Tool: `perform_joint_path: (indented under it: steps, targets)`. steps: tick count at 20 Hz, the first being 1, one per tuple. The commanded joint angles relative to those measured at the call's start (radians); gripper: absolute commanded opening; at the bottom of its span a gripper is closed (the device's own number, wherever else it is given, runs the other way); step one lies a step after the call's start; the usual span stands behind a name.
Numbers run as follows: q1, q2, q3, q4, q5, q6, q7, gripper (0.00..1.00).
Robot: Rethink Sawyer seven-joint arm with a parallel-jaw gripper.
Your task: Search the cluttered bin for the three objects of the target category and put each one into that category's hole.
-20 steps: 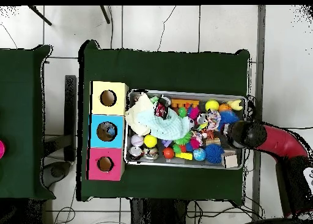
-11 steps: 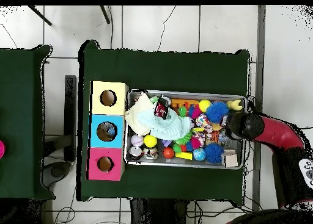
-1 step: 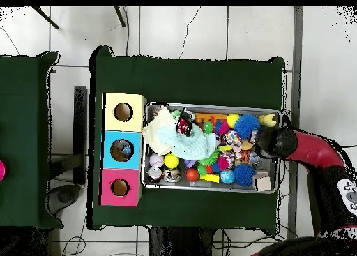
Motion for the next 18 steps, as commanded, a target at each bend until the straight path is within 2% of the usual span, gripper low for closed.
perform_joint_path:
  steps: [1,4,9,18]
  targets:
    - [0.105,0.001,0.044,0.16,0.063,-0.098,0.165,0.0]
    - [0.137,-0.043,0.018,0.222,0.111,-0.083,0.229,0.0]
    - [0.181,-0.097,-0.022,0.299,0.19,-0.064,0.279,0.0]
    - [0.213,-0.127,-0.072,0.352,0.266,-0.096,0.247,0.0]
